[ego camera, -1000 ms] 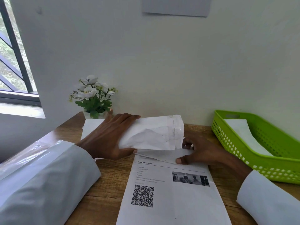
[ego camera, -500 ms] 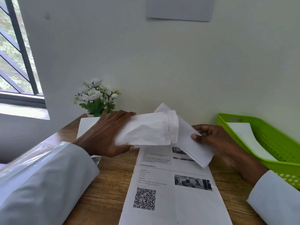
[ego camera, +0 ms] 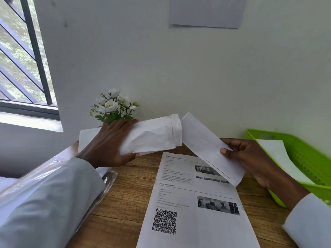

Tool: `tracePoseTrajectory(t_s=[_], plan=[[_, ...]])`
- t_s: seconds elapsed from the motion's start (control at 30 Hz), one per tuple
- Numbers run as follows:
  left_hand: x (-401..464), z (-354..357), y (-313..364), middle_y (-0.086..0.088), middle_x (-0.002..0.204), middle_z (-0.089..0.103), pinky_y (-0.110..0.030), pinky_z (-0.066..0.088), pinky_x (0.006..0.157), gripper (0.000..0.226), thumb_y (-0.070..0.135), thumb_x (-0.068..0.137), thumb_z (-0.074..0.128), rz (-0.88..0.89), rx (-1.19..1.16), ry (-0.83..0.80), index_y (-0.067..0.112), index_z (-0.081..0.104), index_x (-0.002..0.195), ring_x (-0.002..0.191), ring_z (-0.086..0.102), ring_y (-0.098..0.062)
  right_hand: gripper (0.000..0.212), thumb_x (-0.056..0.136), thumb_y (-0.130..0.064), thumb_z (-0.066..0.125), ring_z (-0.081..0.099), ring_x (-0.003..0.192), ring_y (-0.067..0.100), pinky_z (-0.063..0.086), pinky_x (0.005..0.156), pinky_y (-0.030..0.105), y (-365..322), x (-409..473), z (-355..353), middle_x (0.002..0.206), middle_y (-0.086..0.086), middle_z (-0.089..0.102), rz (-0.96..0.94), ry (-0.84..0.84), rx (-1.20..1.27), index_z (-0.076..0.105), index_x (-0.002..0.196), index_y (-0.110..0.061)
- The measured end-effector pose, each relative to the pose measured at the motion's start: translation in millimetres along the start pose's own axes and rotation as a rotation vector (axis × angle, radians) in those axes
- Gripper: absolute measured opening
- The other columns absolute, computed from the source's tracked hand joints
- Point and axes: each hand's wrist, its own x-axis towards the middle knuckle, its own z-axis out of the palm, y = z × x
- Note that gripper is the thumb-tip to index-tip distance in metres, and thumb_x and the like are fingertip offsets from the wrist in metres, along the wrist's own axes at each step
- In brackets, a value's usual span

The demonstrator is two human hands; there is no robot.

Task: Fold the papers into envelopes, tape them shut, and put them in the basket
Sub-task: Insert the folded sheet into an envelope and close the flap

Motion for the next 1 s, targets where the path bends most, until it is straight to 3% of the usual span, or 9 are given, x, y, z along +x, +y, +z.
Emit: tracePoseTrajectory(t_s=[0.23, 0.5, 0.67, 0.8, 0.93, 1.0], plan=[[4.1, 3.1, 3.4, -0.005, 0.135, 0.047, -0.064, 0.029, 0.106, 0.100, 0.069, 0.065, 0.064, 0.115, 0.082, -0.035, 0.015, 0.035, 0.144, 0.124, 0.038, -0.023, 0.033, 0.088, -0.002, 0.068, 0.071, 0.088, 0.008, 0.055, 0.072, 0.016, 1.3, -0.4, 2.8, 0.102, -0.004, 0.077, -0.019, -0.174, -0.195, 0.073, 0.115, -0.019], [6.5, 1.7, 6.7, -0.003, 0.134, 0.047, -0.069, 0.021, 0.106, 0.100, 0.069, 0.064, 0.061, 0.178, 0.151, -0.067, 0.017, 0.035, 0.146, 0.128, 0.041, -0.026, 0.032, 0.090, -0.004, 0.067, 0.072, 0.096, 0.013, 0.057, 0.090, 0.039, 5.5, 5.2, -7.3, 0.108, -0.003, 0.076, -0.057, -0.259, -0.434, 0.073, 0.117, -0.018], [7.7, 6.4, 18.9, -0.005, 0.135, 0.049, -0.068, 0.012, 0.110, 0.098, 0.068, 0.065, 0.060, 0.265, 0.167, -0.082, 0.019, 0.035, 0.145, 0.128, 0.038, -0.023, 0.030, 0.089, -0.011, 0.069, 0.069, 0.102, 0.011, 0.054, 0.095, 0.042, 3.7, 6.0, -3.2, 0.116, -0.003, 0.073, -0.095, -0.280, -0.605, 0.072, 0.118, -0.016], [12.3, 11.4, 37.1, -0.006, 0.135, 0.050, -0.072, 0.013, 0.108, 0.097, 0.069, 0.066, 0.060, 0.343, 0.164, -0.080, 0.019, 0.034, 0.144, 0.127, 0.043, -0.025, 0.024, 0.089, -0.011, 0.069, 0.070, 0.093, 0.008, 0.056, 0.090, 0.042, -0.9, 2.0, 1.2, 0.100, -0.012, 0.077, -0.115, -0.314, -0.633, 0.076, 0.106, -0.026], [15.6, 15.2, 57.1, -0.005, 0.138, 0.048, -0.072, 0.011, 0.109, 0.096, 0.071, 0.069, 0.055, 0.374, 0.131, -0.096, 0.018, 0.033, 0.146, 0.128, 0.043, -0.025, 0.035, 0.088, -0.007, 0.069, 0.068, 0.102, 0.002, 0.053, 0.095, 0.031, -6.8, -3.7, 11.0, 0.106, -0.014, 0.075, -0.124, -0.318, -0.478, 0.072, 0.110, -0.034], [16.4, 17.3, 63.3, -0.004, 0.140, 0.046, -0.071, 0.008, 0.111, 0.095, 0.073, 0.071, 0.052, 0.373, 0.123, -0.107, 0.020, 0.031, 0.147, 0.129, 0.042, -0.024, 0.039, 0.087, -0.006, 0.070, 0.068, 0.107, 0.006, 0.052, 0.099, 0.034, -7.9, -6.0, 15.9, 0.110, -0.010, 0.075, -0.103, -0.335, -0.371, 0.069, 0.117, -0.030]])
